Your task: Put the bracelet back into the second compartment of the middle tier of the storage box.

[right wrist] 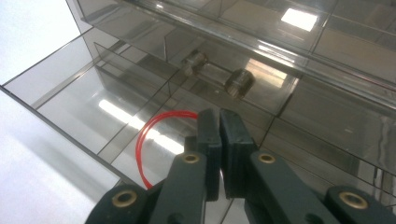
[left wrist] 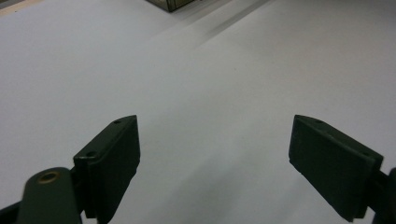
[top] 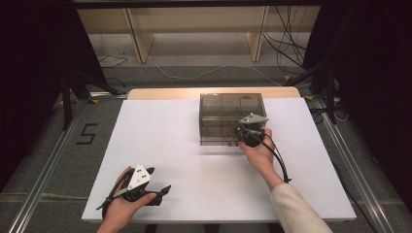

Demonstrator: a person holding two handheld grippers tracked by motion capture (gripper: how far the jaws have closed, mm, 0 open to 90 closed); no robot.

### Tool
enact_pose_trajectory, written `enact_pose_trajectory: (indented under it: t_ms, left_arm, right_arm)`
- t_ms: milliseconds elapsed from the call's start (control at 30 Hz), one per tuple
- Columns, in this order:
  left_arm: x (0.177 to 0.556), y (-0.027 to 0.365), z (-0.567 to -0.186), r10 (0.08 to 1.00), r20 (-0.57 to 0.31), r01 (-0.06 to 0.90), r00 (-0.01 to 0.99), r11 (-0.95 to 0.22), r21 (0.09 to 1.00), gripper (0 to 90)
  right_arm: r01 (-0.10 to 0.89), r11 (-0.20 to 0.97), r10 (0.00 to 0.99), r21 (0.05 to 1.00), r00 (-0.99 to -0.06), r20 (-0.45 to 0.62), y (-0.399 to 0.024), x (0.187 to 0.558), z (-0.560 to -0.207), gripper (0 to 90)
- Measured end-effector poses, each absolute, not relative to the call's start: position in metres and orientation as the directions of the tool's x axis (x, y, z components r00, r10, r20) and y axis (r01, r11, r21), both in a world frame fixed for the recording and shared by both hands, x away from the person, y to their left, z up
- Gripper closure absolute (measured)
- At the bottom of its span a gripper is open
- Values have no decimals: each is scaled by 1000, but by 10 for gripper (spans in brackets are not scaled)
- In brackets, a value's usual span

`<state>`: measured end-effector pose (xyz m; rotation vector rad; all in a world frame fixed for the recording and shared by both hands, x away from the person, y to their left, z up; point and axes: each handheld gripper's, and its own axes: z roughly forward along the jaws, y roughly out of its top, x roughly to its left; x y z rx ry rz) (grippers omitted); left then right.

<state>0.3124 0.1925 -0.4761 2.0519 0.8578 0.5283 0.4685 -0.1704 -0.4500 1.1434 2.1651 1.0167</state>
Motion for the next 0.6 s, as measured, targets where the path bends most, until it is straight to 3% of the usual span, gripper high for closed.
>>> enact_pose_trajectory:
  t_ms: [600]
  left_arm:
    - [312,192,-476,732,60,383,679,-423,821,164]
  right_arm:
    - [496,398,832,772,-549,-77,-169,468,-451,871]
